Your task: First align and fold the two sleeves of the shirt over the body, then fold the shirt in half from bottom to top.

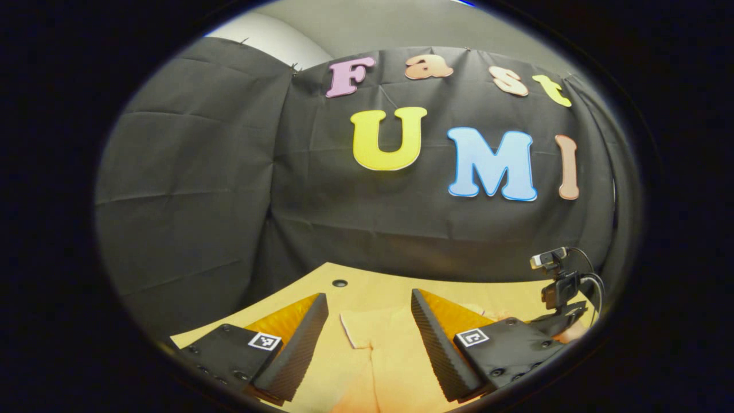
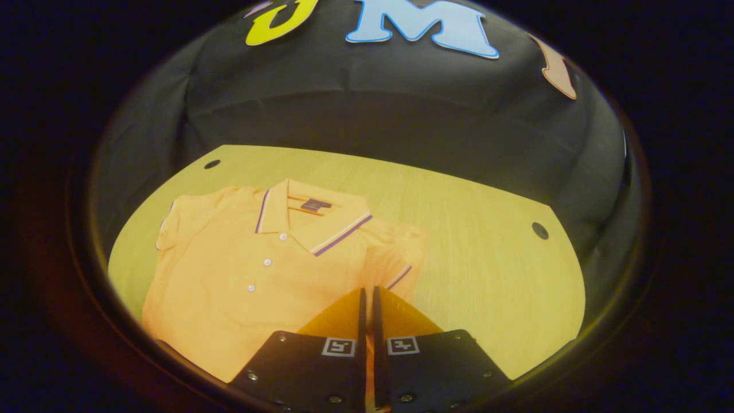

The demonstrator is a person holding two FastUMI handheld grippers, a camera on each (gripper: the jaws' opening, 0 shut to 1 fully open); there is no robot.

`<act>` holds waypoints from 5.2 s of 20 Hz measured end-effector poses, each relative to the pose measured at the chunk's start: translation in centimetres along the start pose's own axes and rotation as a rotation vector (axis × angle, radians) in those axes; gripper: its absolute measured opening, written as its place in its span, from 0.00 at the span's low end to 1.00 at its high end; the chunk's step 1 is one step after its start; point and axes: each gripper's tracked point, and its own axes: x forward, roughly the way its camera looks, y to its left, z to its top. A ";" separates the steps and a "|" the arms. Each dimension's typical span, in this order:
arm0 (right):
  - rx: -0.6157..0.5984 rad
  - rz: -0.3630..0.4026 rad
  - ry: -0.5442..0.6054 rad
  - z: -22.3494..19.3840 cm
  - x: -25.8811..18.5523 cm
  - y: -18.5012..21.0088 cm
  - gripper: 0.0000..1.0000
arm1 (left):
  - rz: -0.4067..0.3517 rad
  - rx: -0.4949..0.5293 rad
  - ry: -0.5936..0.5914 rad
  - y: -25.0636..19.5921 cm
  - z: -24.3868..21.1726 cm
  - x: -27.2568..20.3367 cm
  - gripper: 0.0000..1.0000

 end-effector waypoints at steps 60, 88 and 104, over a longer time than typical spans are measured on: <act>0.332 -0.191 -0.259 0.2 -29.1 8.4 0.95 | -0.158 0.120 0.497 3.2 -25.3 27.4 0.68; 0.372 -0.234 -0.284 -0.8 -28.5 5.0 0.95 | -0.352 0.213 0.409 -7.7 -20.4 25.3 0.12; 0.362 -0.219 -0.267 -0.5 -27.2 5.9 0.95 | -0.456 0.104 0.514 -10.0 -21.8 22.1 0.71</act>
